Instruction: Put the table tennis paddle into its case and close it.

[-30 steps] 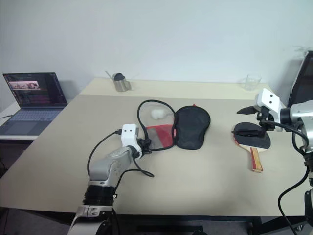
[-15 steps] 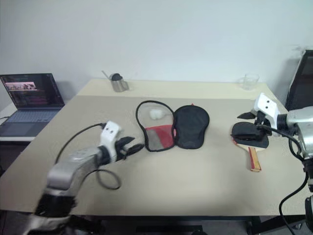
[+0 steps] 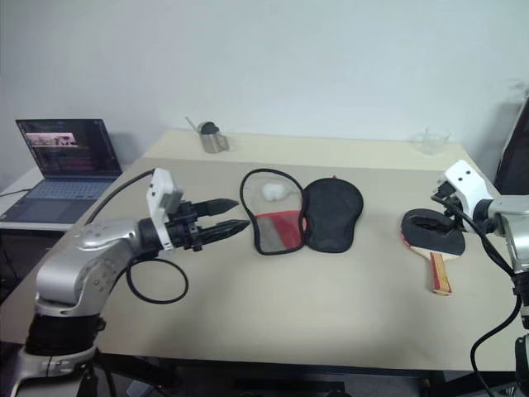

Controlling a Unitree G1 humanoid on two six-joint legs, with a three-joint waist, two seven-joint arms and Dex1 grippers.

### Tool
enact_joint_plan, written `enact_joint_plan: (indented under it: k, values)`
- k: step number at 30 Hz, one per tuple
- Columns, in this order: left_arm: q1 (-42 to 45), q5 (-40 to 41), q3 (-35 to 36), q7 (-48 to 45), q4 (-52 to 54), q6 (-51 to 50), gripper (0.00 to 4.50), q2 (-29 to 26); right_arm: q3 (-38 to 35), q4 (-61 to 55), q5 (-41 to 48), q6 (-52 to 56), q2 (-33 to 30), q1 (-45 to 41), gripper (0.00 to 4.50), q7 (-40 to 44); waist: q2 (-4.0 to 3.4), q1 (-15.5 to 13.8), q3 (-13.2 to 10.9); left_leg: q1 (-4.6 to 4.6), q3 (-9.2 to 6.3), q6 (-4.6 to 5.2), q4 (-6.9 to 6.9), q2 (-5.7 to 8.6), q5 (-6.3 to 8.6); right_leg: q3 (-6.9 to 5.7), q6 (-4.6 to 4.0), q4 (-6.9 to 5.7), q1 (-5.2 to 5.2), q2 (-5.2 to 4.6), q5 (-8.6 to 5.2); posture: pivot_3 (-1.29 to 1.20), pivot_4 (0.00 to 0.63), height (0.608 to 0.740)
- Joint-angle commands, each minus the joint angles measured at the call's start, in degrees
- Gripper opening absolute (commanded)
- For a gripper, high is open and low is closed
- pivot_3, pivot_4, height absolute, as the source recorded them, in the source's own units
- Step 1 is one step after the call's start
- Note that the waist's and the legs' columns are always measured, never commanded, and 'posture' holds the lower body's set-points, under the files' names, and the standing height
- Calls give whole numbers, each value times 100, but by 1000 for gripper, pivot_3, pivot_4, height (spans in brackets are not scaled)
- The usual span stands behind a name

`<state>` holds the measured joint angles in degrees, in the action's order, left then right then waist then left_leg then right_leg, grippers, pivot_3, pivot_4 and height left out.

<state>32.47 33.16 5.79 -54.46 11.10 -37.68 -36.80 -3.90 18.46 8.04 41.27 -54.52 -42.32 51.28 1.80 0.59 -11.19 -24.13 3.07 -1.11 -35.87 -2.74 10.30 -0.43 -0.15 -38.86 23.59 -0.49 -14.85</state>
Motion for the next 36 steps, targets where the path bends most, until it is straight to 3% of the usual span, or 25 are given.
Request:
enact_joint_plan:
  k: [1,6,15,23,31,34,36]
  values:
    - [224,247,-138,-265,51,-63,3090,16,-698,-138,196,1211,125,-223,4500,-804,0,19,0,0,-1,0,0,0,0,0,-1,-1,1,5,0,0,150,740]
    - [470,104,-481,-732,-329,97,3090,-52,-1379,231,6,3123,659,-547,4500,-2250,0,83,0,4,-6,-1,-2,1,-1,-1,-5,-9,0,24,-1,0,150,740]
    - [930,-293,-941,-910,-926,561,3090,334,-2160,-1308,96,4578,1661,-39,4500,-3142,-1,110,0,-3,-6,1,0,1,0,3,-4,-4,3,28,-1,0,150,740]
    - [1125,-542,-1117,-917,-1234,750,3090,593,-2473,-2189,-33,4978,2361,506,4500,-3702,-2,111,1,-20,-8,1,-1,1,0,3,-4,-8,19,32,-1,0,150,740]
    - [1216,-693,-1117,-889,-1379,838,3090,675,-2607,-2036,-86,4596,2973,766,4500,-4114,4,128,4,-21,-8,1,-2,1,0,2,-4,-8,21,38,-1,0,150,740]
    - [1215,-741,-1102,-886,-1398,850,3119,669,-2646,-1930,-86,4424,3109,737,3889,-4232,6,138,5,-20,-7,2,-7,1,-1,5,2,-8,20,38,4,0,150,740]
    - [1219,-749,-1080,-872,-1394,842,3119,669,-2615,-1814,-104,4285,3185,686,3232,-4309,9,145,7,-19,-5,4,-8,1,-2,8,4,-8,20,38,8,0,150,740]
